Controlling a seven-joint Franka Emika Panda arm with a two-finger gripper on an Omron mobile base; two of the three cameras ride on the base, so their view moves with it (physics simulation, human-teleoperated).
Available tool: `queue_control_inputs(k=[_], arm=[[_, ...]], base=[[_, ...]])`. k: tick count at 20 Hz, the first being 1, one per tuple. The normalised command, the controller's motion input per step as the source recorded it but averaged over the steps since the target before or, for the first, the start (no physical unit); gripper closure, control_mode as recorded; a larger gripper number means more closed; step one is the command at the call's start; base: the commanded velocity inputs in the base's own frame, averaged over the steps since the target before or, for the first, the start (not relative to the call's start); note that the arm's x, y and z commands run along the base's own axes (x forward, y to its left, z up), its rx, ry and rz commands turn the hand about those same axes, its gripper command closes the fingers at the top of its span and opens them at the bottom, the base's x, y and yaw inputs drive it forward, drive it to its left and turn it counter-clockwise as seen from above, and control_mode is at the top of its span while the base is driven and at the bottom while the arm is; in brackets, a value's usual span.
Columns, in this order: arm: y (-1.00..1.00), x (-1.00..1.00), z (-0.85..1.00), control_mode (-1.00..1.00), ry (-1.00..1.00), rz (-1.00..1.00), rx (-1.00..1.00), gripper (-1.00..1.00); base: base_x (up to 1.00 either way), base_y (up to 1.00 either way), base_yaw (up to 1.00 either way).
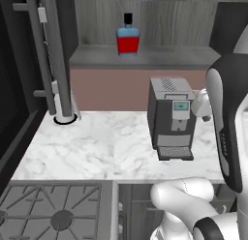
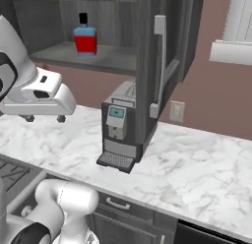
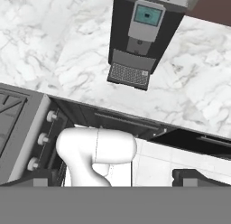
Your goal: Get the candle and the liquor from the cabinet and move them to the dining counter.
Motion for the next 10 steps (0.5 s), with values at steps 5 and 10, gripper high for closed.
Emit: queue_control_inputs(k=[5, 10], arm=[[0.0, 0.0, 0.0, 1.0, 0.0, 0.0, 0.0, -1.0], [0.0, 0.0, 0.0, 1.0, 0.0, 0.0, 0.0, -1.0]], base=[[0.22, 0.31, -0.11], [0.07, 0.45, -0.28]])
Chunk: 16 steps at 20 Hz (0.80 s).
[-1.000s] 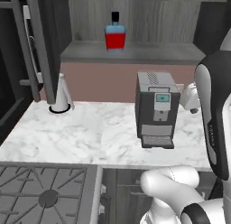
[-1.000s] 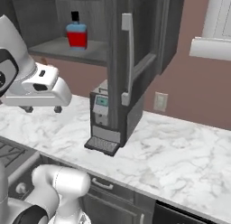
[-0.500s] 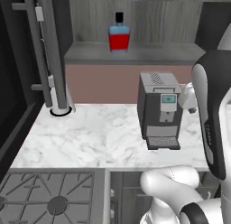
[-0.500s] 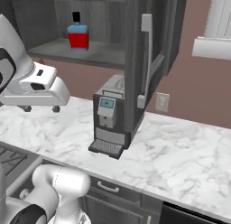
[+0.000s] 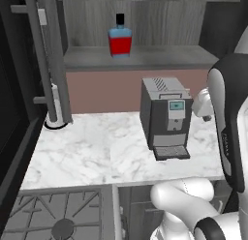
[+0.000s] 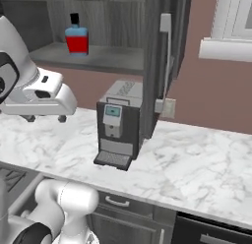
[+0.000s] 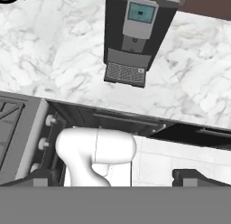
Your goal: Get the candle and the liquor from the cabinet and move them to the dining counter.
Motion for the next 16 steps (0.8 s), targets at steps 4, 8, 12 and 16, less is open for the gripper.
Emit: queue_control_inputs(k=[4, 8, 12, 16], arm=[[0.0, 0.0, 0.0, 1.0, 0.0, 0.0, 0.0, -1.0], [0.0, 0.0, 0.0, 1.0, 0.0, 0.0, 0.0, -1.0], [0.0, 0.0, 0.0, 1.0, 0.0, 0.0, 0.0, -1.0], [0.0, 0.0, 0.0, 1.0, 0.0, 0.0, 0.0, -1.0]], base=[[0.17, 0.59, -0.29], [0.03, 0.21, -0.11], [0.0, 0.0, 0.0], [-0.04, 0.1, 0.01]])
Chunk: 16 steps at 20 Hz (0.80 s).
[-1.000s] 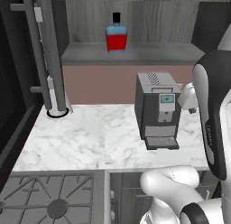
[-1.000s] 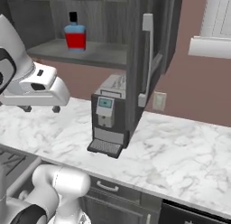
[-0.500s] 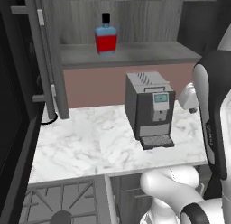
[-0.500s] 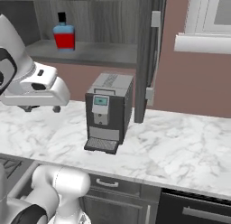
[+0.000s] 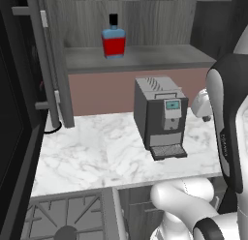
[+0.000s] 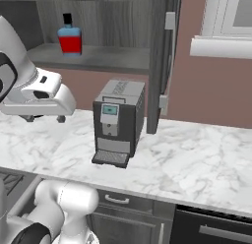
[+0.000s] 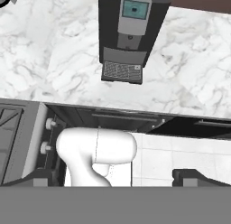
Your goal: Get the candle and the liquor from the cabinet and move them to the dining counter.
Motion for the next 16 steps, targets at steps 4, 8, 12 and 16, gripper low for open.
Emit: queue_control_inputs(k=[4, 8, 12, 16], arm=[[0.0, 0.0, 0.0, 1.0, 0.0, 0.0, 0.0, -1.0], [0.0, 0.0, 0.0, 1.0, 0.0, 0.0, 0.0, -1.0], [0.0, 0.0, 0.0, 1.0, 0.0, 0.0, 0.0, -1.0], [0.0, 0.0, 0.0, 1.0, 0.0, 0.0, 0.0, -1.0]], base=[[0.0, 0.75, 0.0], [-0.02, 0.96, -0.03], [-0.03, 1.0, -0.08], [0.0, 0.53, -0.02]])
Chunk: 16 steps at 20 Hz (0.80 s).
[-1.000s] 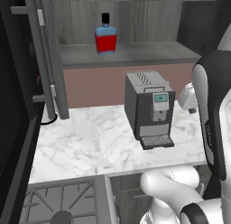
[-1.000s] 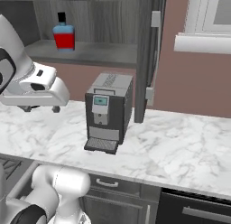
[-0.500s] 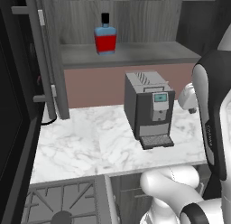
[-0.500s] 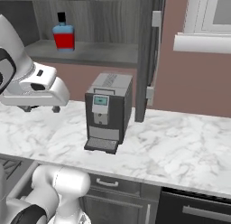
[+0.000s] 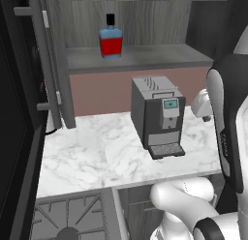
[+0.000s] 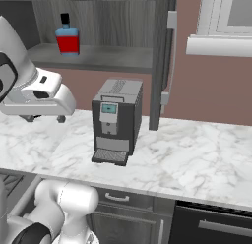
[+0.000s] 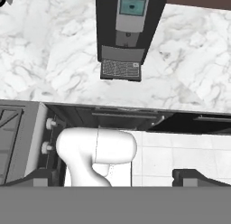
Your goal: Get the candle and the liquor from the cabinet and move them to the dining counter.
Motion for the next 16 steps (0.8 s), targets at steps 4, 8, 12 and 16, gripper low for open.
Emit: queue_control_inputs(k=[4, 8, 12, 16], arm=[[0.24, 0.0, 0.0, -1.0, -0.1, 0.0, 0.0, -1.0], [0.52, -0.11, 0.27, -1.0, -0.3, 0.03, 0.0, -1.0], [0.48, -0.03, 0.5, -1.0, -0.29, 0.01, 0.04, -1.0], [0.19, 0.0, 0.39, -1.0, -0.24, 0.03, 0.12, -1.0]], base=[[0.0, 0.0, 0.0], [0.0, 0.0, 0.0], [0.0, 0.0, 0.0], [0.0, 0.0, 0.0]])
